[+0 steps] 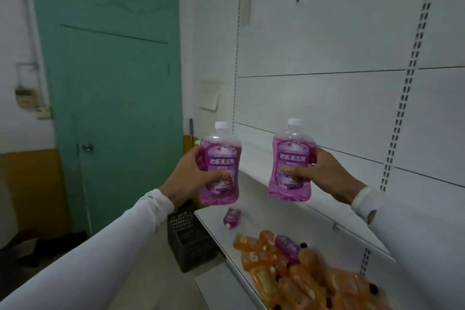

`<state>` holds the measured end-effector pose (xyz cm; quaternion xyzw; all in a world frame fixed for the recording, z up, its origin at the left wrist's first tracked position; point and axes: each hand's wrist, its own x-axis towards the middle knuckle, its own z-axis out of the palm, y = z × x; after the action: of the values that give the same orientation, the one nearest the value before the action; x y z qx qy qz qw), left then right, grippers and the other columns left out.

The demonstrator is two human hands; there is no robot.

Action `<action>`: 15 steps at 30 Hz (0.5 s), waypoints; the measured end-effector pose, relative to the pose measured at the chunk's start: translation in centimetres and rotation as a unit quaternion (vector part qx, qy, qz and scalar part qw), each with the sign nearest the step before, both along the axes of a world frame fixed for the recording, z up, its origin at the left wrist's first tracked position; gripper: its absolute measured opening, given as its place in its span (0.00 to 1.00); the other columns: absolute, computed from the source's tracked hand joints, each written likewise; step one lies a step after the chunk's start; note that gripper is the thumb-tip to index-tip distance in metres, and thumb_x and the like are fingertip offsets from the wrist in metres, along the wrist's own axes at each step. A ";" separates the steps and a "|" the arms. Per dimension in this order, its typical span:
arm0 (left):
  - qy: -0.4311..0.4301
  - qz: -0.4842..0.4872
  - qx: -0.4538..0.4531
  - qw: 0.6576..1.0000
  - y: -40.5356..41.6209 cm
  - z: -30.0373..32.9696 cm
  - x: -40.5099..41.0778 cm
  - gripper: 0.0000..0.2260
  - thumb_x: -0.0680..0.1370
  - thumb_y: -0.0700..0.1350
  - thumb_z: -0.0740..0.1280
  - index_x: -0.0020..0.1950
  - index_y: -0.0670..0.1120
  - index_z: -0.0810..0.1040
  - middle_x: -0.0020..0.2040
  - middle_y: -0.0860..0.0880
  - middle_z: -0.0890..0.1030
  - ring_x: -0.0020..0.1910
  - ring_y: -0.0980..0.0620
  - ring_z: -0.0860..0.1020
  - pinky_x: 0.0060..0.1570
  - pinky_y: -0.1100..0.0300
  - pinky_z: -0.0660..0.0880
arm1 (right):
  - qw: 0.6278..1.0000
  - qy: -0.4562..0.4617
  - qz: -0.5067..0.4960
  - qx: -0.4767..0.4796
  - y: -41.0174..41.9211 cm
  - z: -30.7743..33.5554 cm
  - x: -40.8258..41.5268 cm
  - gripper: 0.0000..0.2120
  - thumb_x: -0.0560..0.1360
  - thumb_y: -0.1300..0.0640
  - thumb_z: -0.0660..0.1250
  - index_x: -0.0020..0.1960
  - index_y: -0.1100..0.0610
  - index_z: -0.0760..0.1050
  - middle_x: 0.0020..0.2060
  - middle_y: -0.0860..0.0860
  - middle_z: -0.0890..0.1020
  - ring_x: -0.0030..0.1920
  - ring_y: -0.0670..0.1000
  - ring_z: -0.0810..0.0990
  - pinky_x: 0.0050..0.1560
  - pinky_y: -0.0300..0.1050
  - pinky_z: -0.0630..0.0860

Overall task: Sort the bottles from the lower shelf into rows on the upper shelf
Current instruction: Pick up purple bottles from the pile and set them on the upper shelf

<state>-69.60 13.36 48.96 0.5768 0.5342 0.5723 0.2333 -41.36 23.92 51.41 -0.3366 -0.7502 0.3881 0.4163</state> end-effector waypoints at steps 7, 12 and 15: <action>-0.018 0.041 0.006 0.999 11.1 -0.8 -9.2 0.27 0.66 0.37 0.78 0.62 0.44 0.74 0.51 0.47 0.84 0.46 0.53 0.84 0.41 0.64 0.80 | 0.998 -0.006 0.055 0.013 13.6 -0.7 -11.2 0.25 0.66 0.59 0.80 0.60 0.52 0.77 0.49 0.49 0.85 0.46 0.46 0.85 0.43 0.39 0.81; 0.001 0.056 0.007 0.998 22.5 -1.5 -15.3 0.27 0.66 0.37 0.78 0.63 0.45 0.74 0.52 0.48 0.84 0.47 0.53 0.84 0.42 0.61 0.81 | 0.996 0.005 0.083 0.023 25.2 -1.4 -18.1 0.23 0.67 0.59 0.79 0.59 0.52 0.76 0.49 0.48 0.85 0.45 0.43 0.85 0.41 0.36 0.80; 0.003 0.068 0.006 0.998 29.6 -0.9 -18.8 0.28 0.66 0.38 0.78 0.63 0.45 0.73 0.52 0.47 0.84 0.47 0.53 0.84 0.46 0.57 0.82 | 0.995 0.012 0.091 0.026 32.7 -0.7 -22.1 0.22 0.66 0.60 0.79 0.58 0.52 0.77 0.48 0.48 0.85 0.44 0.43 0.85 0.40 0.35 0.80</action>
<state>-88.44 42.98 48.05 0.5424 0.5693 0.5882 0.1891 -63.44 56.63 50.72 -0.2516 -0.7823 0.4086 0.3972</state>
